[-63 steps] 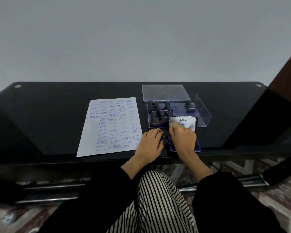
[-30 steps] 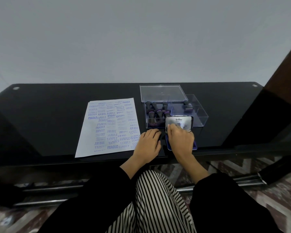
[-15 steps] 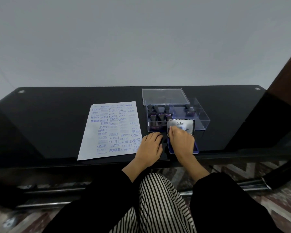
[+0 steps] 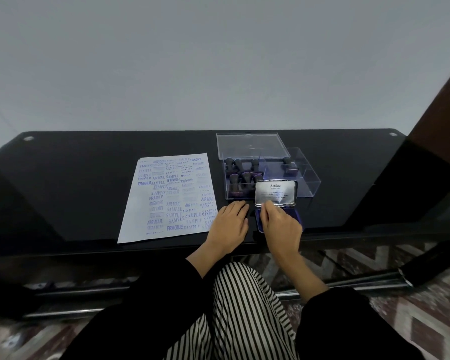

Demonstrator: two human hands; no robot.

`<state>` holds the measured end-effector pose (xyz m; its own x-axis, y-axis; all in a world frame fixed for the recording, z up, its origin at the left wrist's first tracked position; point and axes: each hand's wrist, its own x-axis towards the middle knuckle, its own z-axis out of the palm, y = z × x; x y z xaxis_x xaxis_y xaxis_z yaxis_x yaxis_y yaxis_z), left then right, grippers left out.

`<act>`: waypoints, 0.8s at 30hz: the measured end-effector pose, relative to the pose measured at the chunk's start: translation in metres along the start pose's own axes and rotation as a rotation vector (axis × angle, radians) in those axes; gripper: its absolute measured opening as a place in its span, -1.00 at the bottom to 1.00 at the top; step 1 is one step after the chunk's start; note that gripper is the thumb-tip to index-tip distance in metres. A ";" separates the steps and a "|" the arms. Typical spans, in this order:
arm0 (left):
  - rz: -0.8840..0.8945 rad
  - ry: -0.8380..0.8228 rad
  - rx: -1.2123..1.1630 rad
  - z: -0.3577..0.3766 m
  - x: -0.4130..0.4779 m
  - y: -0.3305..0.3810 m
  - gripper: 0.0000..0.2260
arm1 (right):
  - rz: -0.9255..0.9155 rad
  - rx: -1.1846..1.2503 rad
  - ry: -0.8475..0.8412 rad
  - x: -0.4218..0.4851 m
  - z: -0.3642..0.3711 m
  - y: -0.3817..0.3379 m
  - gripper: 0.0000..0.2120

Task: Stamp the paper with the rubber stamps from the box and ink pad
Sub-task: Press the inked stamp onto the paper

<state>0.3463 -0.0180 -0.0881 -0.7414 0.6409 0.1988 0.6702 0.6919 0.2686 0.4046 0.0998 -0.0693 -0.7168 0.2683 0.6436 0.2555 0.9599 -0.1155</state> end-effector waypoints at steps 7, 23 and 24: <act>-0.001 -0.032 0.044 0.002 0.001 0.000 -0.38 | 0.081 -0.012 -0.204 0.024 -0.003 -0.006 -0.73; 0.118 0.092 -0.112 -0.066 -0.003 -0.029 -0.75 | -0.009 0.026 -0.352 0.054 -0.012 -0.008 -0.68; 0.104 0.126 -0.112 -0.079 -0.005 -0.040 -0.76 | -0.017 0.074 -0.320 0.059 -0.017 -0.017 -0.67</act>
<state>0.3201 -0.0752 -0.0255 -0.6715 0.6554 0.3458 0.7406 0.5783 0.3421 0.3692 0.0975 -0.0164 -0.8911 0.2533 0.3766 0.2025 0.9645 -0.1696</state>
